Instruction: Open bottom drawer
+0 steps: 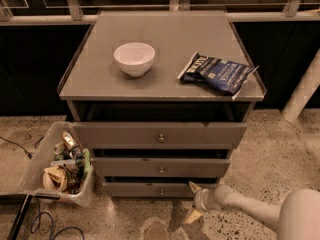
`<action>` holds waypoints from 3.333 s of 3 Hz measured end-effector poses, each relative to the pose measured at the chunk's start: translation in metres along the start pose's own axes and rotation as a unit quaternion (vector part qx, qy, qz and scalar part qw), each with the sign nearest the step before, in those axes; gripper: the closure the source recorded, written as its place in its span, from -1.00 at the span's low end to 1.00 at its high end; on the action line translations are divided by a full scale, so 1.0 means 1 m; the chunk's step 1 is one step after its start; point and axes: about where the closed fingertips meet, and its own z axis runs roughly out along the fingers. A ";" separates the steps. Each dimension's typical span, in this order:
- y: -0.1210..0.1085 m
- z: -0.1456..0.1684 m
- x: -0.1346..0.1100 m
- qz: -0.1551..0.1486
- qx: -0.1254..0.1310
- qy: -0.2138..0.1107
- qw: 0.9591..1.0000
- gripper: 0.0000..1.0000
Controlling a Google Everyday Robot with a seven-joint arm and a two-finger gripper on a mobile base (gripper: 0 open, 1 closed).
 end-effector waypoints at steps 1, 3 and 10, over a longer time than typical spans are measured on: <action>-0.018 0.002 -0.016 -0.020 0.018 -0.009 1.000 -1.00; -0.049 0.010 -0.016 -0.052 0.024 -0.001 0.998 -1.00; -0.033 0.063 -0.002 -0.049 -0.005 0.022 0.999 0.30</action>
Offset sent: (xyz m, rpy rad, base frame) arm 0.0177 0.0074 0.0097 -0.0010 -0.0488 0.0127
